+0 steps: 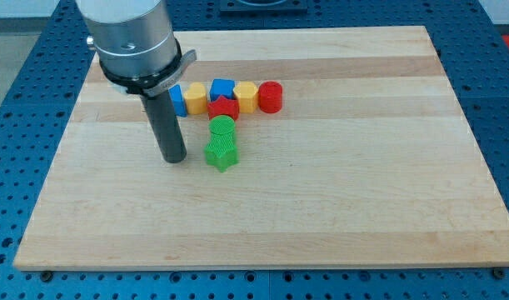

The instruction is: Move the green circle towards the bottom right corner of the board

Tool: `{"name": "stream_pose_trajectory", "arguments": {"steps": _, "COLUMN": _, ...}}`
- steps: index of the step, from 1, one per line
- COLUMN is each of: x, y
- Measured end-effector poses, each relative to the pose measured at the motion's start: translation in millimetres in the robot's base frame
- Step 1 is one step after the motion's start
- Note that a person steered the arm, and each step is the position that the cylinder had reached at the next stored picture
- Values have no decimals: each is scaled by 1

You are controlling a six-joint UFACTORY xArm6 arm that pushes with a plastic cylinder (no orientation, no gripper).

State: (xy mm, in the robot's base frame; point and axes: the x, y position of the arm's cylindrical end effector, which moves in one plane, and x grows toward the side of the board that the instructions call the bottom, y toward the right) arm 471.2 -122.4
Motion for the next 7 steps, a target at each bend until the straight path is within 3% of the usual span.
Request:
{"name": "stream_pose_trajectory", "arguments": {"steps": 6, "x": 6, "y": 181}}
{"name": "stream_pose_trajectory", "arguments": {"steps": 7, "x": 20, "y": 186}}
